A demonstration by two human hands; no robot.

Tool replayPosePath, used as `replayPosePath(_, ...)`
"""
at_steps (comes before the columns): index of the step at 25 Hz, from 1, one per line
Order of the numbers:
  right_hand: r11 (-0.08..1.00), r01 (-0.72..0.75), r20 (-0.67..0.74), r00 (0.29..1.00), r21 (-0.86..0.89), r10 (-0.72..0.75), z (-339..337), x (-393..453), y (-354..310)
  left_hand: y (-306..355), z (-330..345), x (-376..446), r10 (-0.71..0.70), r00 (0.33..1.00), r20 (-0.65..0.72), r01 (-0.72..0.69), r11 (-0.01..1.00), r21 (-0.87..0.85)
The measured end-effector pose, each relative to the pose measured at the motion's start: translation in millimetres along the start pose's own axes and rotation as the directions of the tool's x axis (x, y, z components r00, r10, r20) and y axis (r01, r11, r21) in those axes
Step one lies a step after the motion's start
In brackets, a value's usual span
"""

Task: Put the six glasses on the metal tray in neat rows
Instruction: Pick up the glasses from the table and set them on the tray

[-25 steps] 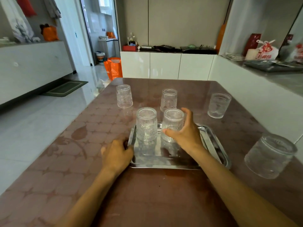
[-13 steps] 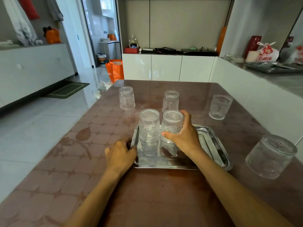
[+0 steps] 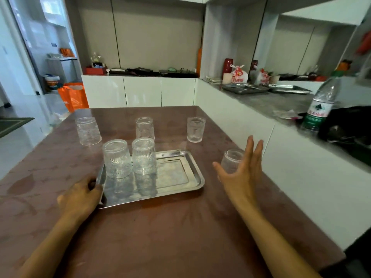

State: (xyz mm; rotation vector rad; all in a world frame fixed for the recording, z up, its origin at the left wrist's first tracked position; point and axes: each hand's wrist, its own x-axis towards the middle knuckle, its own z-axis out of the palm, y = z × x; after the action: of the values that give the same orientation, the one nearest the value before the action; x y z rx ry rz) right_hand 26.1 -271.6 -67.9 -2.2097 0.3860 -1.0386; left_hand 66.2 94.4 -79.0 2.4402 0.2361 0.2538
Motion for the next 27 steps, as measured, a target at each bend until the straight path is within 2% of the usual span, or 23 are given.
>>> replayPosePath(2,0.986,-0.132,0.177,0.973,-0.106,0.149,4.6,0.7,8.6,1.1,-1.2,-0.4,-0.005,1.0,-0.006,0.005,1.0,0.009)
replayPosePath(3,0.983,-0.141,0.194,0.967,-0.12,0.163,5.7,2.1,10.9,2.0,-1.4,-0.8,-0.005,1.0,-0.009,0.005,1.0,0.013)
replayPosePath(5,0.99,-0.095,0.125,0.986,-0.103,0.108,8.5,4.9,15.5,0.8,-2.7,1.2,-0.015,1.0,-0.012,0.016,1.0,0.016)
replayPosePath(7,0.994,-0.058,0.088,0.995,0.089,0.05,13.2,6.3,13.5,-2.4,-1.2,1.9,-0.018,1.0,-0.009,0.018,1.0,0.013)
replayPosePath(9,0.928,-0.044,0.106,0.994,0.369,0.006,23.7,12.1,-5.7,-3.7,0.7,3.9,-0.016,1.0,-0.004,0.016,0.999,0.03)
replayPosePath(10,0.9,-0.027,0.122,0.992,0.435,-0.029,32.8,17.7,-18.9,-4.2,1.2,5.5,-0.022,1.0,-0.013,0.022,0.999,0.029)
replayPosePath(14,0.912,0.043,0.264,0.951,0.408,-0.163,84.8,26.3,-67.0,-6.5,2.6,4.9,-0.019,0.998,-0.052,0.02,1.0,0.014)
replayPosePath(18,0.934,0.164,0.367,0.887,0.316,-0.28,132.2,21.8,-72.9,-11.2,6.6,9.4,0.004,0.996,-0.087,-0.001,0.999,0.033)
replayPosePath(21,0.947,0.16,0.423,0.865,0.279,-0.271,147.8,23.8,-61.2,-14.5,9.8,12.9,0.013,0.995,-0.097,-0.01,1.0,0.023)
replayPosePath(27,0.937,0.182,0.411,0.862,0.298,-0.297,150.9,18.8,-53.8,-13.8,9.1,11.4,-0.009,0.996,-0.089,0.008,1.0,-0.006)
